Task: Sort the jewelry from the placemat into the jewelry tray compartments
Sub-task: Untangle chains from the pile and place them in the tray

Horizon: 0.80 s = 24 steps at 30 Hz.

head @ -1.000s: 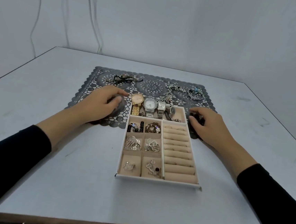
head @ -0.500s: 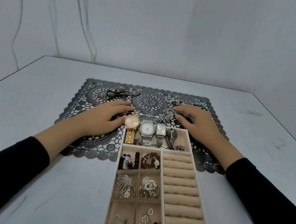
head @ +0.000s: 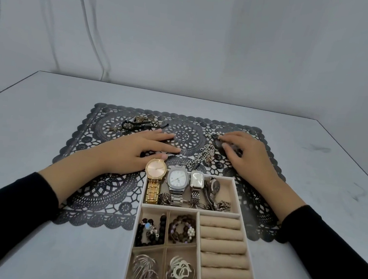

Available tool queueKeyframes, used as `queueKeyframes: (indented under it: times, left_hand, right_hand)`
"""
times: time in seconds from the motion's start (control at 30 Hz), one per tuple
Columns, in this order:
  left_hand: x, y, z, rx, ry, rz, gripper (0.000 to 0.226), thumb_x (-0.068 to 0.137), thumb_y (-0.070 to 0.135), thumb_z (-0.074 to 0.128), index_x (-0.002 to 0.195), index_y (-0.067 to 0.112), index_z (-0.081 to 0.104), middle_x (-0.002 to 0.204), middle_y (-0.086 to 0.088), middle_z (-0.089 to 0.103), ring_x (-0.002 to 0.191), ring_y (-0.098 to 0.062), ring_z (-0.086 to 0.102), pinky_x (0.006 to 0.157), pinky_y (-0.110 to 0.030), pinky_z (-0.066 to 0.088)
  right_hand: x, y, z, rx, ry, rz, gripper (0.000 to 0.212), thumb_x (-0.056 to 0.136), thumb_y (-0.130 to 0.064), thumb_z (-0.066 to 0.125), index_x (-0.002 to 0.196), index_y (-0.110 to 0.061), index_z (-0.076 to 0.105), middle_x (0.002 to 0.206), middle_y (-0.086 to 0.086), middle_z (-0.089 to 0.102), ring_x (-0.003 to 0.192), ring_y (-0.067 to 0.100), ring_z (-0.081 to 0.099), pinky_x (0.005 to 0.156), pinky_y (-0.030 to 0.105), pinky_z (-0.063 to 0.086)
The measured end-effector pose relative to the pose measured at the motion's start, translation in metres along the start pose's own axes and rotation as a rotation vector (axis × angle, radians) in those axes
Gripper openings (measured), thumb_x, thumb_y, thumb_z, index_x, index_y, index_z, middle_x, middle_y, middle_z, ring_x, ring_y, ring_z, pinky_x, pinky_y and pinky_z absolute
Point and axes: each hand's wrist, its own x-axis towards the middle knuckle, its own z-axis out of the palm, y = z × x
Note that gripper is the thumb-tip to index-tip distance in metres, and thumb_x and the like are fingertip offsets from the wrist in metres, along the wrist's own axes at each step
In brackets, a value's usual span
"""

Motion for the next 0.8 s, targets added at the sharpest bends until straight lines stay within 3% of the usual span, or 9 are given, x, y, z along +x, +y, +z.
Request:
queueKeyframes:
  times: [0.17,0.3,0.43,0.53,0.8]
  left_hand:
    - [0.006,-0.001,-0.002,0.036,0.034,0.0,0.044,0.093,0.056,0.038,0.136,0.055,0.046,0.155,0.028,0.024,0.145,0.008,0.011,0.119,-0.024,0.011]
    - [0.011,-0.005,-0.002,0.077,0.063,0.002,0.045,0.096,0.056,0.038,0.14,0.05,0.043,0.155,0.025,0.027,0.145,0.006,0.016,0.118,-0.024,0.013]
    - [0.012,-0.008,-0.002,0.155,0.184,0.0,0.058,0.092,0.062,0.031,0.143,0.038,0.047,0.153,0.018,0.034,0.144,0.002,0.021,0.117,-0.023,0.012]
    - [0.011,-0.014,-0.006,0.218,0.281,-0.07,0.057,0.093,0.054,0.032,0.143,0.032,0.049,0.153,0.012,0.039,0.145,-0.006,0.023,0.115,-0.023,0.011]
    - [0.009,-0.017,-0.007,0.214,0.292,-0.146,0.041,0.101,0.038,0.046,0.14,0.029,0.053,0.148,0.01,0.047,0.137,-0.01,0.042,0.111,-0.033,0.032]
  right_hand:
    - [0.008,0.007,0.003,-0.067,0.011,0.07,0.03,0.093,-0.018,0.059,0.122,-0.014,0.065,0.122,0.004,0.063,0.116,0.019,0.054,0.101,0.022,0.032]
    - [0.011,0.005,0.003,-0.057,-0.016,0.075,0.028,0.093,-0.02,0.059,0.12,-0.014,0.066,0.118,0.003,0.066,0.114,0.018,0.056,0.1,0.024,0.034]
    - [0.014,0.003,0.001,-0.021,-0.01,0.101,0.025,0.093,-0.02,0.06,0.117,-0.017,0.067,0.117,0.0,0.066,0.112,0.015,0.056,0.095,0.019,0.032]
    - [0.017,0.002,0.003,-0.006,-0.018,0.112,0.027,0.094,-0.02,0.059,0.12,-0.018,0.066,0.12,-0.001,0.066,0.116,0.014,0.055,0.098,0.019,0.032]
    - [0.017,0.001,0.002,0.018,0.0,0.099,0.012,0.092,-0.015,0.061,0.1,-0.015,0.069,0.101,-0.002,0.069,0.095,0.011,0.057,0.084,0.02,0.037]
